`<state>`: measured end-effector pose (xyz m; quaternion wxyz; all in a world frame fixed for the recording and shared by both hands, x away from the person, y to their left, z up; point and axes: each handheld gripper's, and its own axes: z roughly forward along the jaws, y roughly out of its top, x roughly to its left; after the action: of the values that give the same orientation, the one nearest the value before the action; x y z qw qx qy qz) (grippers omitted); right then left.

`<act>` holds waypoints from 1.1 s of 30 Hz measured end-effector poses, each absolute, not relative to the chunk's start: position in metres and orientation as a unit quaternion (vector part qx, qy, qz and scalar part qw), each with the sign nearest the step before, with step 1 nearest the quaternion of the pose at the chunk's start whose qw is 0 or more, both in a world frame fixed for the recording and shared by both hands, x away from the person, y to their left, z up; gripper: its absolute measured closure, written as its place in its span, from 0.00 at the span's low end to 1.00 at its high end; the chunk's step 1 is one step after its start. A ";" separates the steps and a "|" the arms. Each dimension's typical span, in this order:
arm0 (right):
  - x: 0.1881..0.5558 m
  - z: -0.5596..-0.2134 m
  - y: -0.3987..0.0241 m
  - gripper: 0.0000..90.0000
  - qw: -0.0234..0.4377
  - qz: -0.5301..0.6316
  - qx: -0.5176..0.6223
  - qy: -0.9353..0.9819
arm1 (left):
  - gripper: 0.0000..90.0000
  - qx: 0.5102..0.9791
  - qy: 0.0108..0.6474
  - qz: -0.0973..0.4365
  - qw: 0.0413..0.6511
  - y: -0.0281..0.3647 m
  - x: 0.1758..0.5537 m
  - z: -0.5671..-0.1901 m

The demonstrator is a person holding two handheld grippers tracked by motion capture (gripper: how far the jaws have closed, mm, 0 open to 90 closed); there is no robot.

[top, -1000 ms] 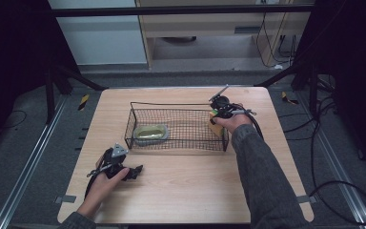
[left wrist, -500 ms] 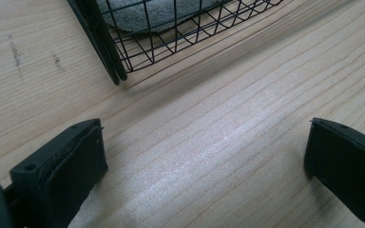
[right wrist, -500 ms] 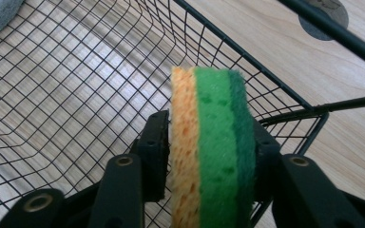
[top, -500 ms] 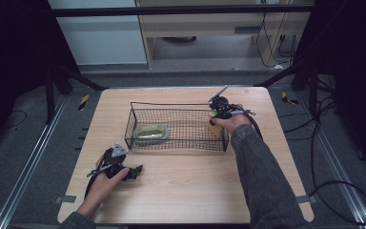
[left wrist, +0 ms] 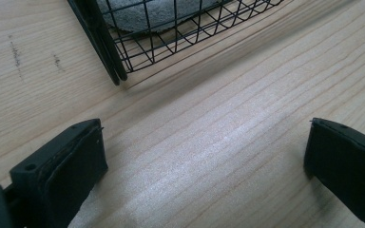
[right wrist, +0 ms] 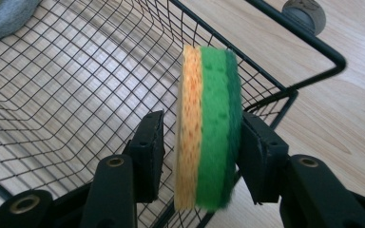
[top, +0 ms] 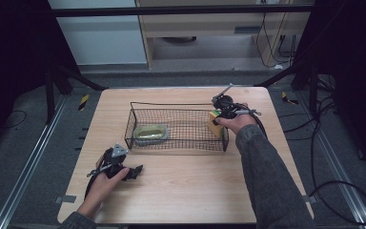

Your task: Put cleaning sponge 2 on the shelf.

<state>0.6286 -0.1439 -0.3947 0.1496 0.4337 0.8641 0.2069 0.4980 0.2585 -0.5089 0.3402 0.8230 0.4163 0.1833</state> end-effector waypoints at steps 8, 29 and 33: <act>0.618 -0.383 -0.151 0.73 0.152 0.209 0.429 0.866 | 0.00 0.823 0.417 0.183 0.340 0.258 0.498 -0.509; 0.616 -0.382 -0.127 0.75 0.135 0.220 0.410 0.875 | 0.00 0.823 0.417 0.183 0.339 0.258 0.499 -0.509; 0.616 -0.383 -0.123 0.75 0.131 0.224 0.404 0.877 | 0.00 0.822 0.418 0.184 0.340 0.258 0.499 -0.509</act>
<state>0.6165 -0.1226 -0.3829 0.1307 0.4041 0.8771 0.2244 0.4990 0.2576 -0.5088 0.3396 0.8225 0.4178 0.1836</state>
